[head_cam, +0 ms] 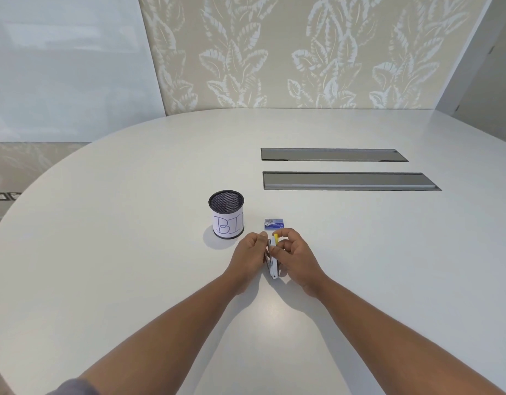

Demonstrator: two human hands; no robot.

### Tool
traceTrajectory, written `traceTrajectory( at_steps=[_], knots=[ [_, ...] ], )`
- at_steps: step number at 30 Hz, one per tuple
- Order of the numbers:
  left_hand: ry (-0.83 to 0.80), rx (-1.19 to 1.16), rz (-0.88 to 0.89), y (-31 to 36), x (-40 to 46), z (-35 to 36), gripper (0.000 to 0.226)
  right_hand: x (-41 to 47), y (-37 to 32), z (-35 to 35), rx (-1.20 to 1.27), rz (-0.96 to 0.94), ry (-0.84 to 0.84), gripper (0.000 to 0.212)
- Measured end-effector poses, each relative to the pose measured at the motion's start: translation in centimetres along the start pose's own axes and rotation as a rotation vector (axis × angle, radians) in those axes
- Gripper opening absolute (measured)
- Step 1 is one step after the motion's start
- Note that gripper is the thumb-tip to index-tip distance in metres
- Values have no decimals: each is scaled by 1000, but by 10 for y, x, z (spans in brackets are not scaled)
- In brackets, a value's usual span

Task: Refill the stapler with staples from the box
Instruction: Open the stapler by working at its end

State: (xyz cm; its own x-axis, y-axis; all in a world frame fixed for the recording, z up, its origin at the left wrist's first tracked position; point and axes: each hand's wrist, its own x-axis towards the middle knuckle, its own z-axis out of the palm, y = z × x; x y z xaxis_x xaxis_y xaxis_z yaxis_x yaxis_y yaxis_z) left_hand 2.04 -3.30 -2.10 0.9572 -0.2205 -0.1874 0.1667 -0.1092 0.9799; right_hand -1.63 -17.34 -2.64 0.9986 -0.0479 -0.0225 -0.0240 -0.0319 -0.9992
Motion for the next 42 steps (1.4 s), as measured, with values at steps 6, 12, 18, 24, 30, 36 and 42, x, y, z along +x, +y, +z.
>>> traceTrajectory(
  at_steps=[6, 12, 18, 24, 30, 36, 42],
  knots=[
    [-4, 15, 33, -1, -4, 1, 34, 1, 0, 2, -3, 31, 13, 19],
    [-67, -107, 48, -4, -4, -8, 29, 2, -2, 0, -15, 21, 4, 18],
    [-189, -362, 22, -2, -5, -18, 26, -1, -2, 5, -66, 2, -29, 36],
    [-150, -490, -38, -1, -4, -23, 25, 2, 0, 7, -268, -59, -1, 53],
    [-121, -255, 55, -2, -9, -31, 20, 1, 2, 6, -582, -233, 52, 41],
    [-25, 164, 230, -9, -17, -43, 12, -1, 10, 7, -778, -316, 104, 46],
    [-60, 378, 272, -6, -20, -40, 37, 1, 10, 7, -792, -344, 62, 45]
  ],
)
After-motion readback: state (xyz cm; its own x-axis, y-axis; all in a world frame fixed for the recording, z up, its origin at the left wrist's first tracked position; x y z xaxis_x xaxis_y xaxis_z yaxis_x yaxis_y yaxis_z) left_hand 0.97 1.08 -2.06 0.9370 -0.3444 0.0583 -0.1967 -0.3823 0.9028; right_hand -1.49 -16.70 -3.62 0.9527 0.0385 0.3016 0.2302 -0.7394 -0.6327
